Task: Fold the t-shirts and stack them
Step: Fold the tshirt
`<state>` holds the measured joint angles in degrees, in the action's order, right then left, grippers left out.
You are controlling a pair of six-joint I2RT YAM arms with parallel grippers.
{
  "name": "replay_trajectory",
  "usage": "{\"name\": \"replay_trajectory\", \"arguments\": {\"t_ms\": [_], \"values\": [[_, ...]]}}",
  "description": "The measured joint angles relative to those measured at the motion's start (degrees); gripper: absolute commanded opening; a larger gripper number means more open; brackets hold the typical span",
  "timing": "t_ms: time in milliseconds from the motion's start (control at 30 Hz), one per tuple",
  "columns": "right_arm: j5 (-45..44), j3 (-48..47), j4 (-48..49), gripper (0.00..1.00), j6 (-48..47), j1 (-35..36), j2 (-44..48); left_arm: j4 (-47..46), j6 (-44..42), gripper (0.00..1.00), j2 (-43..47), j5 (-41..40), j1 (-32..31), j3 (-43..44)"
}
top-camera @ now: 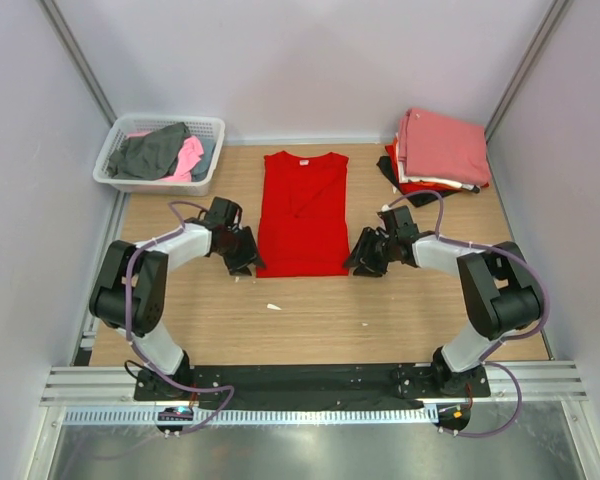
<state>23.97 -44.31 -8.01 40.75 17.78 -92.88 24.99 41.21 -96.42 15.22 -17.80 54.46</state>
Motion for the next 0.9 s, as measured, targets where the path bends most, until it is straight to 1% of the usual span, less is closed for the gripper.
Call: {"name": "replay_trajectory", "arguments": {"t_ms": [67,100,167,233,267,300,333,367,433,467,500,567,600,767,833,900], "values": [[0.20,0.00,0.44,0.46,0.20,0.31,-0.72,-1.01,0.44,0.44,-0.35,0.26,-0.46,-0.22],[0.35,0.00,0.76,0.43,0.22,0.50,-0.90,-1.49,0.59,0.43,-0.35,0.35,-0.63,-0.42],[0.37,0.00,1.18,0.41,0.28,0.98,-1.05,-2.45,0.79,0.38,-0.35,0.48,-0.90,-0.83],[0.39,0.00,1.66,0.36,0.42,1.51,-1.44,-3.32,1.03,0.34,-0.37,0.55,-1.05,-1.29],[0.39,0.00,1.88,0.33,0.46,1.68,-1.68,-3.61,1.14,0.29,-0.39,0.66,-1.09,-1.42],[0.44,0.00,2.08,0.28,0.61,1.84,-1.97,-3.85,1.36,0.26,-0.48,0.68,-1.14,-1.53],[0.50,0.00,2.29,0.26,0.63,2.01,-2.16,-4.22,1.44,0.23,-0.61,0.70,-1.22,-1.68],[0.48,0.00,2.45,0.24,0.79,2.03,-2.36,-4.57,1.68,0.15,-0.76,0.76,-1.25,-1.77],[0.50,0.09,2.80,0.18,1.01,2.05,-2.69,-5.01,1.90,0.08,-1.14,0.90,-1.31,-1.84],[0.50,0.13,2.91,0.16,1.20,2.05,-2.82,-5.16,1.84,0.00,-1.29,0.94,-1.33,-1.84],[0.52,0.22,3.08,0.11,1.29,2.05,-2.89,-5.29,1.81,0.00,-1.36,1.01,-1.38,-1.84],[0.57,0.28,3.23,0.07,1.40,2.05,-2.91,-5.44,1.88,0.00,-1.33,1.01,-1.60,-1.84],[0.59,0.28,3.28,0.02,1.44,2.05,-2.91,-5.51,1.88,0.00,-1.33,0.98,-1.77,-1.84],[0.61,1.44,3.34,0.02,1.51,2.05,-1.84,-5.46,1.90,0.00,-0.17,0.46,-3.32,-2.80],[0.61,3.37,3.34,0.02,1.62,2.12,0.24,-4.79,1.97,0.00,1.46,-0.20,-4.52,-3.98],[0.44,6.47,2.82,0.02,1.92,2.60,4.52,-3.48,2.19,0.00,3.96,-0.96,-6.21,-5.51]]}}
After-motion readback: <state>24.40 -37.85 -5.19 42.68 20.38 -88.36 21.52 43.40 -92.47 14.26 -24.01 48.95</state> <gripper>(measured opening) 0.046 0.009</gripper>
